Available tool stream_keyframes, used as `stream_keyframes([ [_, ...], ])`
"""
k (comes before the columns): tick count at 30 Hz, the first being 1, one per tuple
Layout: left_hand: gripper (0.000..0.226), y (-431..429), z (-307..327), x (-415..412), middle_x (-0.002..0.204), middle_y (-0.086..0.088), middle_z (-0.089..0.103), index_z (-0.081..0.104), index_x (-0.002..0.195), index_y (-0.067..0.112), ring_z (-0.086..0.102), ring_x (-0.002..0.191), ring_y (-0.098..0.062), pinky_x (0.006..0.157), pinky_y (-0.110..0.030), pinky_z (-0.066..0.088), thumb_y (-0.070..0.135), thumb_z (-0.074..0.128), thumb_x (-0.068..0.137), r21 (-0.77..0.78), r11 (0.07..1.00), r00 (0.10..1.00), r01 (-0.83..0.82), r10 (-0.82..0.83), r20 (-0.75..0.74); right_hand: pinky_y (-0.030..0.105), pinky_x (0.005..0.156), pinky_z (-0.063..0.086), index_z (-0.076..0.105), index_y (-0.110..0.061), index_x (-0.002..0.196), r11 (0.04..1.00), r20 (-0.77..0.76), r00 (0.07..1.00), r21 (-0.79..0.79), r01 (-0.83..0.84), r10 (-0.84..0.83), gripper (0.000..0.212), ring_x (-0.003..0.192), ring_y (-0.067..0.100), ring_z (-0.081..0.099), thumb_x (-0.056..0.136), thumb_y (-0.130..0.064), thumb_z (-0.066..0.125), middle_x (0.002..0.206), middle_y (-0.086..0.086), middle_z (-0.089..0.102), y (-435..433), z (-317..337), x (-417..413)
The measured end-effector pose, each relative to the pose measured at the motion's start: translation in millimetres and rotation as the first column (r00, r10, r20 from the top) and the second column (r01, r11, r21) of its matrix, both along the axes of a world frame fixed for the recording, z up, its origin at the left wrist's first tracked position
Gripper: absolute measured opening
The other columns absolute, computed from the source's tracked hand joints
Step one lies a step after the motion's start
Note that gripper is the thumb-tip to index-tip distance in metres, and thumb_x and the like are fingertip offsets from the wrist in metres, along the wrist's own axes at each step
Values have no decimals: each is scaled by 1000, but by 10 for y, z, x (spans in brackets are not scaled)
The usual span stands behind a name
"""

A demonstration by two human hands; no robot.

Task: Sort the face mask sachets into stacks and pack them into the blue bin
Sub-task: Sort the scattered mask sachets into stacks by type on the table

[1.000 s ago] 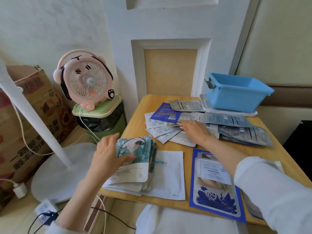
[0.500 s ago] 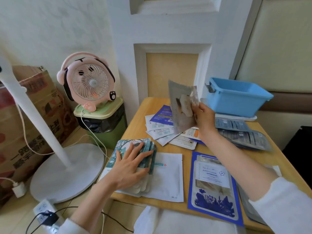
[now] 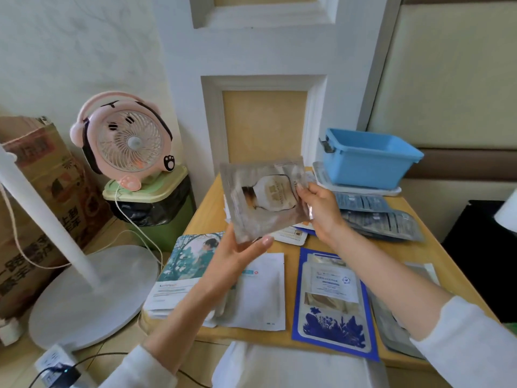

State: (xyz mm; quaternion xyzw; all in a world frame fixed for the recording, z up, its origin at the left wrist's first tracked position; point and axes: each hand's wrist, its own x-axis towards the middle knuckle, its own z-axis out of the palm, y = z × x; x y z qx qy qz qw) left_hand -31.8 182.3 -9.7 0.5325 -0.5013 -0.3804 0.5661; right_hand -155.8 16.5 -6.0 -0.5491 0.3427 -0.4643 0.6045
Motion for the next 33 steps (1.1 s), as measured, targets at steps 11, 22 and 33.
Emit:
stream_keyframes([
  [11, 17, -702, 86, -465, 58, 0, 45, 51, 74, 11, 39, 54, -12, 45, -15, 37, 10, 64, 86, 275, 955, 993, 114, -110, -28, 27, 59, 49, 66, -14, 92, 974, -1, 993, 197, -113, 115, 57, 64, 16, 64, 91, -60, 34, 80, 6, 72, -264, 128, -1053],
  [22, 19, -1150, -428, -1560, 63, 0, 51, 54, 76, 14, 44, 50, -7, 47, -15, 39, 14, 73, 81, 476, 792, 906, 382, -424, -21, 30, 64, 53, 62, -19, 81, 994, -763, 646, -91, -54, -35, 13, 65, 18, 64, 92, -23, 57, 87, 8, 72, -544, -59, -1484],
  [33, 69, -1109, -523, -1470, 130, -9, 37, 30, 140, 9, 34, 121, -25, 102, -27, 28, 45, 57, 88, 71, 996, 577, -48, -30, 816, 34, 101, 38, 61, -28, 119, 843, -881, 386, -413, -344, -274, 45, 115, 17, 45, 77, -28, 75, 122, -2, 55, -661, -415, -1231],
])
